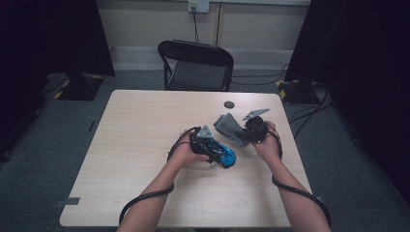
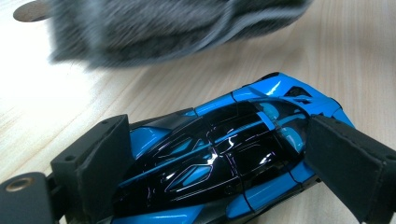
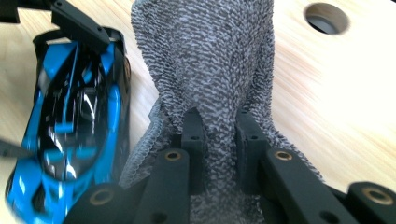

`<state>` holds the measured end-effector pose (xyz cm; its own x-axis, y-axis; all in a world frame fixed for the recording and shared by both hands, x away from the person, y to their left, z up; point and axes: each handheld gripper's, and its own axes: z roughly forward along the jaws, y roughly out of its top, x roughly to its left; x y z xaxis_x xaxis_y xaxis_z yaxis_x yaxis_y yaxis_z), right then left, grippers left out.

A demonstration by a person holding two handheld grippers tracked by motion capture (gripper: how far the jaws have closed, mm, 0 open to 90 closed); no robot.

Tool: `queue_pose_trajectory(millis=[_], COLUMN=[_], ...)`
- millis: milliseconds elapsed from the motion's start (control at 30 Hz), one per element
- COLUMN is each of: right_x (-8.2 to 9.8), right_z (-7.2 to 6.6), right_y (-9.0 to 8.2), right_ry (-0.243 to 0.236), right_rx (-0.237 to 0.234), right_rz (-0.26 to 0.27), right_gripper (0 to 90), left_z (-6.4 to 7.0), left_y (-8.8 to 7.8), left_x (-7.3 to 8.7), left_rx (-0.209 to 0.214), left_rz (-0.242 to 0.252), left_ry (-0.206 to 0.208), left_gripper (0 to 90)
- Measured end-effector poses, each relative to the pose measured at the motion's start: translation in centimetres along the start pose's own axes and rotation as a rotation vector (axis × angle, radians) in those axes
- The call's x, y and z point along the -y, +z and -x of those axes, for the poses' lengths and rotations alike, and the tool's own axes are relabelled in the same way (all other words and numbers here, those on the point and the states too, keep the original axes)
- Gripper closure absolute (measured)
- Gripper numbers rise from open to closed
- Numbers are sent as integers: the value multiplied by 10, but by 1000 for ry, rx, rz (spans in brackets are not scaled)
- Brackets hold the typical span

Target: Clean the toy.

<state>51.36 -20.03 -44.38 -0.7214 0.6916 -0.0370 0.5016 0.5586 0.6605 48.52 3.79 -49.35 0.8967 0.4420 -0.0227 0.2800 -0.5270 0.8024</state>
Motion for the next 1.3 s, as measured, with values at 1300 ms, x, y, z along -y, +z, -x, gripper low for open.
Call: queue_pose_trajectory(millis=[1300], right_x=[-17], right_z=[-20], right_y=[58], right_ry=[-107], right_rx=[-113], right_rz=[-58], right_gripper=[780], left_z=[-1], left_y=[-1], left_x=[1], left_rx=[2], left_rz=[2], left_ry=[-3], left_gripper=[80])
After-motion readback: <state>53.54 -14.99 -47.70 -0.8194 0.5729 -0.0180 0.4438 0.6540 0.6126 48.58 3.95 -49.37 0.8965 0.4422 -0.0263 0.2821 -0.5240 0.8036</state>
